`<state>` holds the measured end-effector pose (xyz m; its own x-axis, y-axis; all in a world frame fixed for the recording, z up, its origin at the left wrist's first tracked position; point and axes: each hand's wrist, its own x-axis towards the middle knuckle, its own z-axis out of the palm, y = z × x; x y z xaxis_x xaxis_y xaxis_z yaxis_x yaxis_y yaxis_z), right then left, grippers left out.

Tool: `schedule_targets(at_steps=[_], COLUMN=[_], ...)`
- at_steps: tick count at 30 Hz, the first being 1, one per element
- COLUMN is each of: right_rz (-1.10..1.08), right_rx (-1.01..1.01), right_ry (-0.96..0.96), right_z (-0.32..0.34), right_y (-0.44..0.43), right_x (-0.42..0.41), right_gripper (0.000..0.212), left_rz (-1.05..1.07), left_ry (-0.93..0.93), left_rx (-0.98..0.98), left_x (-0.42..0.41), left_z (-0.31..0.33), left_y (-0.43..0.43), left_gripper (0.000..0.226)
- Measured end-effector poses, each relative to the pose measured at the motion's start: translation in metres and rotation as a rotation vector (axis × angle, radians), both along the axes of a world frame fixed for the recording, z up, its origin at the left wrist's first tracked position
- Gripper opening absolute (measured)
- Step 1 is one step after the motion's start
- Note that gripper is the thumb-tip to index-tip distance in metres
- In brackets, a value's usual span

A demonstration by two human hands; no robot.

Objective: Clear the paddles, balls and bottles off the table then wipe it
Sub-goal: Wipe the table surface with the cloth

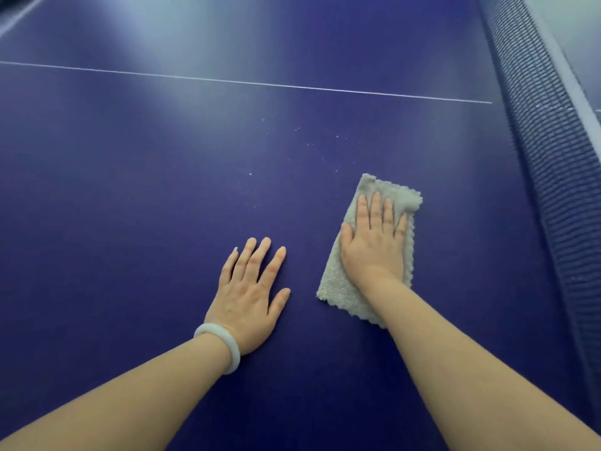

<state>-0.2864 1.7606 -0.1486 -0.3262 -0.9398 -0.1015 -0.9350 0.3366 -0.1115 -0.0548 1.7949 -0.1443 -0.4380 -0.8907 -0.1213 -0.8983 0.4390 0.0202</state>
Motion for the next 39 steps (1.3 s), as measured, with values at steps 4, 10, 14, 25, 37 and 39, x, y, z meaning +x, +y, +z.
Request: schedule_targets(at_steps=[4,10,14,25,37,39], right_rz=[-0.170,-0.433,-0.301,-0.156,-0.313,-0.343], right_rx=[0.022,0.020,0.026,-0.020,-0.057,-0.056], right_ry=[-0.052,-0.009,0.013,0.035,0.039,0.045], right_z=[0.000,0.008,0.004,-0.003,-0.008,-0.008], right_y=[0.006,0.100,0.071,0.005,-0.004,-0.008], right_x=[-0.064,-0.028,0.049,0.051,0.042,0.041], right_gripper=[0.062,0.071,0.072,0.063,0.062,0.062], left_rz=[-0.001,-0.007,-0.018,-0.051,0.456,0.462], left_ry=[0.011,0.042,0.050,0.354,0.100,0.110], left_rx=[-0.004,0.015,0.021,0.068,0.042,0.007], left_x=[0.001,0.002,0.002,0.030,0.100,0.100], left_z=[-0.001,-0.004,-0.005,0.009,0.011,0.006], left_y=[0.000,0.000,0.000,-0.018,-0.122,-0.121], left_gripper=[0.065,0.065,0.062,0.056,0.068,0.068])
